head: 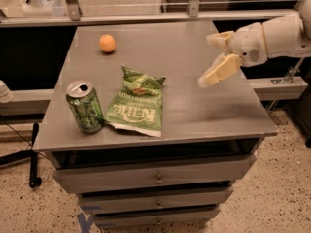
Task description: Move green jalapeno chip bag near green can
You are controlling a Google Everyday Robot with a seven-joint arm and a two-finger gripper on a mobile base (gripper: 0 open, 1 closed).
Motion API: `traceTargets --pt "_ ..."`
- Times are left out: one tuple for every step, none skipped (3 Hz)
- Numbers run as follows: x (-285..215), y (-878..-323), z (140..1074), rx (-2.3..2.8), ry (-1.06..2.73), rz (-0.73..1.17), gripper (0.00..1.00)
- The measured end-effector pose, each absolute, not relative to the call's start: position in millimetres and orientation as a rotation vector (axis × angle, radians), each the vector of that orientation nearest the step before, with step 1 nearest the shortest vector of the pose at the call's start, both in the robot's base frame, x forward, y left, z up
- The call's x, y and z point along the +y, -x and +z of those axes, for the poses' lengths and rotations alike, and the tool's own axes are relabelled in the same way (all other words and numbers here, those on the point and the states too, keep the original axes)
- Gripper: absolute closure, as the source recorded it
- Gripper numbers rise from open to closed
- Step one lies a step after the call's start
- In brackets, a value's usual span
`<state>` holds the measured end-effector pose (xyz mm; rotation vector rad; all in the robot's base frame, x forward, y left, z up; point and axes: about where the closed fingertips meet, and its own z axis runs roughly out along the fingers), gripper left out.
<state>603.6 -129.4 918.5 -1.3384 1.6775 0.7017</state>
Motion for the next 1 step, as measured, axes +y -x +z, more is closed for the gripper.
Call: traceTargets --pt "-132.3 -607.1 924.8 1.671 1.333 0.686 0.00"
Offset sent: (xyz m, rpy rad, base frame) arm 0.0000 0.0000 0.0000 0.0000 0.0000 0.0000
